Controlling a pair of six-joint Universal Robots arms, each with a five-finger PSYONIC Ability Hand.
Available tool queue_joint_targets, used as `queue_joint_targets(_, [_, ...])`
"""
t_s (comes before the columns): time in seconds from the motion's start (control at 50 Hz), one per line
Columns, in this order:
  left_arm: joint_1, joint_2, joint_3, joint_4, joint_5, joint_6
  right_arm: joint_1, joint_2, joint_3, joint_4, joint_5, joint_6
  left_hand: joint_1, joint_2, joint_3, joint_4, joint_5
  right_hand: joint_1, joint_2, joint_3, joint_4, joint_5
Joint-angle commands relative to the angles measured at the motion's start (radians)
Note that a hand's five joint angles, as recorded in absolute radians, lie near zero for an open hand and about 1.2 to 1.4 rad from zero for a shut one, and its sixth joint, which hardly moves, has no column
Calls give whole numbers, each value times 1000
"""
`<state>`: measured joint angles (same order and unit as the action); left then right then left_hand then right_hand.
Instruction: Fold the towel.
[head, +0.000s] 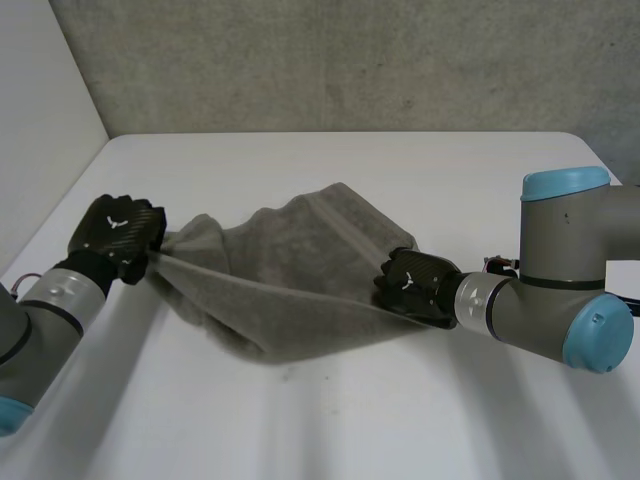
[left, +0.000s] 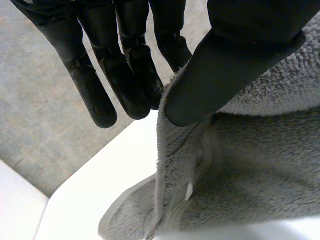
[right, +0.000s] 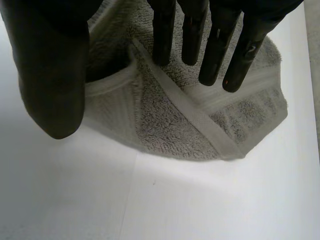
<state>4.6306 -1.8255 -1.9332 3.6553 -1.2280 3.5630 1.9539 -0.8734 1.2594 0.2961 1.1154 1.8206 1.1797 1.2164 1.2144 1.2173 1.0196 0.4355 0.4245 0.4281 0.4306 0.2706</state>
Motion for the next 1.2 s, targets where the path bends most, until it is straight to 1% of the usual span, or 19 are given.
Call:
queue_joint_targets(0.02, [33, -5, 8, -1, -2, -7, -3, -1, 3, -3, -26, 2, 217, 180, 182, 179, 202, 358, 369, 366, 363, 349])
queue_joint_targets(0.04, [33, -5, 8, -1, -2, -7, -3, -1, 3, -3, -26, 2, 217, 180, 182, 179, 202, 360, 371, 367, 365, 350])
queue_joint_targets(0.08, [33, -1, 7, -4, -2, -6, -3, -1, -5, -2, -28, 2, 217, 180, 182, 179, 202, 853, 864, 861, 858, 844])
queue_joint_targets(0.12, [34, 0, 5, -6, -4, -7, -4, -1, -12, -2, -28, 15, 217, 180, 182, 179, 202, 960, 971, 967, 965, 950])
queue_joint_targets(0.2, [33, 6, 3, -7, -2, -9, -13, -21, -28, -8, -32, 45, 217, 180, 182, 179, 202, 961, 972, 968, 966, 951])
queue_joint_targets(0.26, [33, 11, 3, -9, -2, -12, -20, -59, -49, -25, -36, 149, 217, 180, 182, 179, 202, 961, 972, 968, 966, 951])
queue_joint_targets(0.3, [30, 17, 2, -11, -5, -10, -49, -120, -57, -52, -36, 320, 217, 180, 182, 179, 202, 961, 972, 968, 966, 951])
queue_joint_targets(0.36, [30, 34, 2, -14, -5, -10, -76, -164, -46, -69, -36, 407, 217, 180, 182, 179, 202, 961, 972, 968, 966, 951])
queue_joint_targets(0.4, [30, 90, 0, -15, -5, -13, -130, -254, -14, -106, -34, 552, 217, 180, 182, 179, 202, 961, 972, 968, 966, 951])
queue_joint_targets(0.52, [28, 207, 3, -35, -7, -29, -196, -378, 55, -170, -23, 669, 217, 180, 182, 179, 202, 961, 972, 968, 966, 951])
queue_joint_targets(0.62, [22, 418, 66, -147, -8, -136, -279, -605, 57, -172, -9, 756, 217, 180, 182, 179, 202, 961, 972, 968, 966, 951])
queue_joint_targets(0.74, [19, 511, 155, -287, -7, -217, -313, -714, 8, -107, -5, 830, 217, 180, 182, 179, 202, 961, 972, 968, 966, 951])
queue_joint_targets(0.78, [17, 516, 212, -369, -8, -228, -335, -740, -44, 4, -12, 835, 217, 180, 182, 179, 202, 961, 972, 968, 966, 951])
queue_joint_targets(0.9, [17, 460, 243, -440, -10, -224, -349, -684, -91, 152, -9, 809, 217, 180, 182, 179, 202, 961, 972, 968, 966, 951])
queue_joint_targets(1.02, [16, 181, 270, -454, -11, -205, -302, -434, -167, 296, 9, 637, 217, 180, 182, 179, 202, 961, 972, 968, 966, 951])
queue_joint_targets(1.06, [11, 98, 293, -460, -13, -191, -274, -375, -199, 324, 30, 595, 217, 180, 182, 179, 202, 961, 972, 968, 966, 951])
queue_joint_targets(1.1, [-18, -70, 379, -481, -30, -152, -221, -232, -288, 337, 99, 542, 217, 180, 182, 179, 202, 961, 972, 968, 966, 951])
queue_joint_targets(1.12, [-18, -70, 379, -481, -30, -151, -221, -231, -288, 337, 99, 542, 217, 180, 182, 179, 202, 961, 972, 968, 966, 951])
queue_joint_targets(1.2, [-58, -277, 607, -532, -96, -101, -173, -28, -536, 328, 200, 531, 217, 180, 182, 179, 202, 961, 972, 968, 966, 951])
